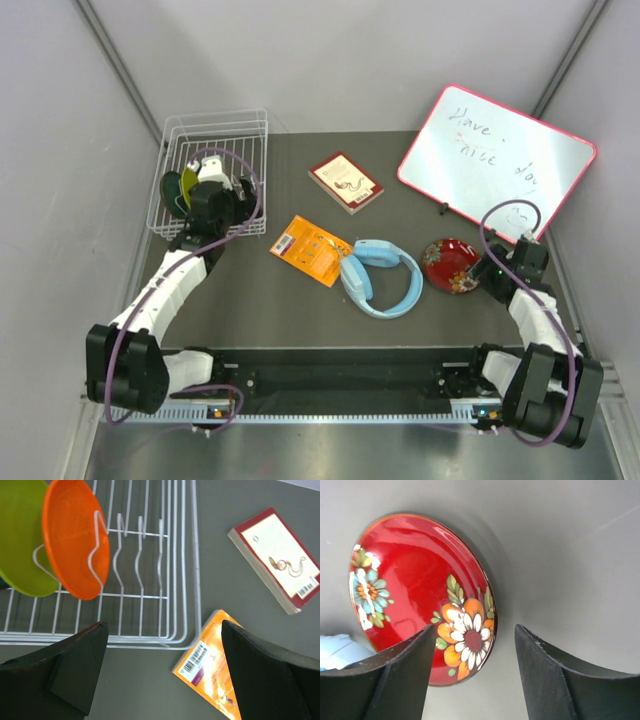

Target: Unload the plates from the dish rack

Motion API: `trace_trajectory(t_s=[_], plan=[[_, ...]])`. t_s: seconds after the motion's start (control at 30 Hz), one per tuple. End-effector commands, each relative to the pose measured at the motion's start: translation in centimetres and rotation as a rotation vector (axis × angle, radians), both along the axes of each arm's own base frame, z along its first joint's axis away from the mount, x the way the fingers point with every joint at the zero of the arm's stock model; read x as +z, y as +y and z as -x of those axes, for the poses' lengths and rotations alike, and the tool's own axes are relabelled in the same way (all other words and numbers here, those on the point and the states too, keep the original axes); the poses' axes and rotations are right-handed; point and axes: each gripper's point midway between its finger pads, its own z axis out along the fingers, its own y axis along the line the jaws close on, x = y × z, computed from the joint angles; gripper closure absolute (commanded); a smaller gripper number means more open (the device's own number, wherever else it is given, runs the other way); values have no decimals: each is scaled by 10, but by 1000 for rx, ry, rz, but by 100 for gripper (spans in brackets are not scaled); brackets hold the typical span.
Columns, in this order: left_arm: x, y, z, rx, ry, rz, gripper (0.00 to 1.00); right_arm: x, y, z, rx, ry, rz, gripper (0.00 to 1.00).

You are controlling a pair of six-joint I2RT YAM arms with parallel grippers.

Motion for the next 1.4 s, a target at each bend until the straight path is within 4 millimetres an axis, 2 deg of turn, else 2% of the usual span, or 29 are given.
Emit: trace_trajectory(t_s=[0.0,0.03,0.07,0.13,0.2,0.3,0.33,0.37,0.43,0.5,0.7,0.73,0.77,0.8,0.87,1.0,1.07,1.1,1.17,1.23,1.37], plan=[[13,22,-14,57,-35,-5,1,51,-18,-15,-36,-137,98,34],[14,27,-16,70,-37,-17,1,66,-19,-18,-36,-185,117,31],[19,32,-22,94,-66,-28,1,72,-19,-17,-30,-196,125,30],[19,41,-26,126,-75,-57,1,88,-19,-19,-17,-240,145,27],[18,52,-34,174,-87,-77,1,96,-19,-21,-7,-250,154,26],[13,65,-46,237,-86,-108,1,98,-17,-24,13,-244,146,26],[15,68,-50,248,-91,-120,1,95,-16,-25,20,-237,139,26],[7,72,-55,266,-76,-131,1,94,-15,-26,25,-235,135,26],[12,82,-60,322,-99,-148,2,89,-14,-28,38,-226,122,26],[8,87,-67,331,-102,-157,2,85,-12,-30,44,-222,114,26],[-18,97,-80,383,-44,-185,8,76,-11,-38,59,-210,89,27],[-20,97,-81,383,-44,-185,12,74,-11,-39,61,-206,88,27],[-23,98,-84,384,-49,-183,23,74,-11,-40,61,-208,86,28],[-28,98,-85,378,-42,-195,29,73,-12,-41,62,-206,87,29],[-36,99,-87,383,-32,-203,35,70,-11,-43,67,-202,81,30],[-52,101,-86,388,-7,-214,55,66,-9,-45,79,-198,66,30],[-57,101,-86,391,0,-212,70,63,-8,-45,82,-191,62,31],[-58,100,-85,385,0,-201,86,63,-9,-45,83,-191,66,31],[-56,99,-83,388,-9,-191,100,62,-9,-44,82,-189,66,31],[-58,99,-77,385,-4,-193,100,62,-9,-43,82,-189,66,31],[-47,107,-69,423,-27,-219,100,63,-7,-43,85,-192,61,31]])
